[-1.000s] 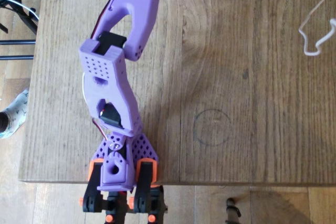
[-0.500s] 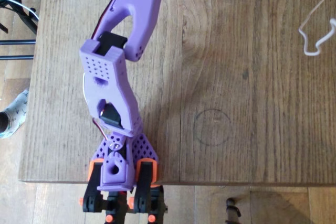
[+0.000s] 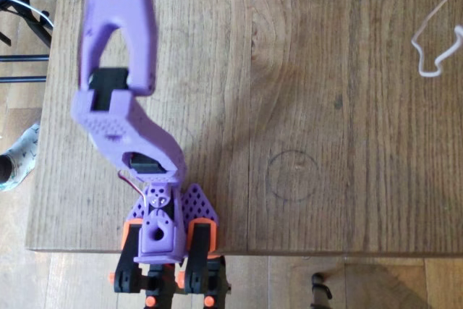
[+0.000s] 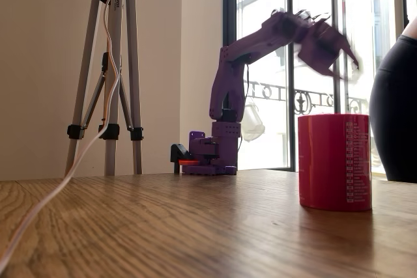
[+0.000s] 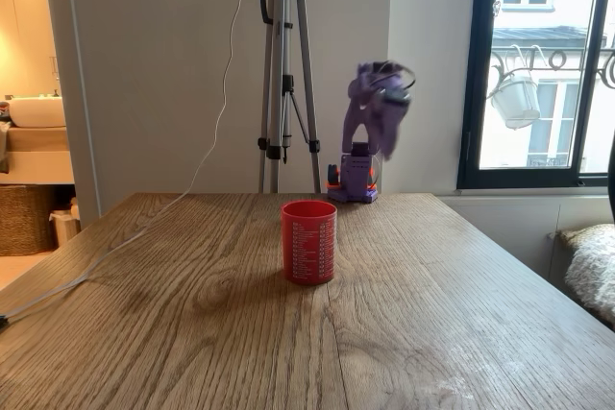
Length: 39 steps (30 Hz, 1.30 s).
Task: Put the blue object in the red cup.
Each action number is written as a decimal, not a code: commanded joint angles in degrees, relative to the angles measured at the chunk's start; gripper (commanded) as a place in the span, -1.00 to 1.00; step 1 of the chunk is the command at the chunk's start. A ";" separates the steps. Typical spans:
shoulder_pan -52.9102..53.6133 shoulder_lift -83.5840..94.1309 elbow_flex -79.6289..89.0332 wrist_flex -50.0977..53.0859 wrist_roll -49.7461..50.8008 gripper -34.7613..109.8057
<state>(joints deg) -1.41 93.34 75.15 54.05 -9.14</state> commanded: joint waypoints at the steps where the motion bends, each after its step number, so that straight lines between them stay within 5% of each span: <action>1: -5.10 18.54 -0.53 2.20 6.42 -0.52; 10: 3.78 50.62 11.25 23.73 10.28 -0.52; 24: -1.05 87.36 73.30 3.69 4.92 -0.52; 30: -9.40 95.36 84.29 7.38 11.51 -0.52; 39: -7.47 95.89 95.98 12.57 11.07 -0.52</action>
<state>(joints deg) -9.32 189.32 168.05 65.21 2.11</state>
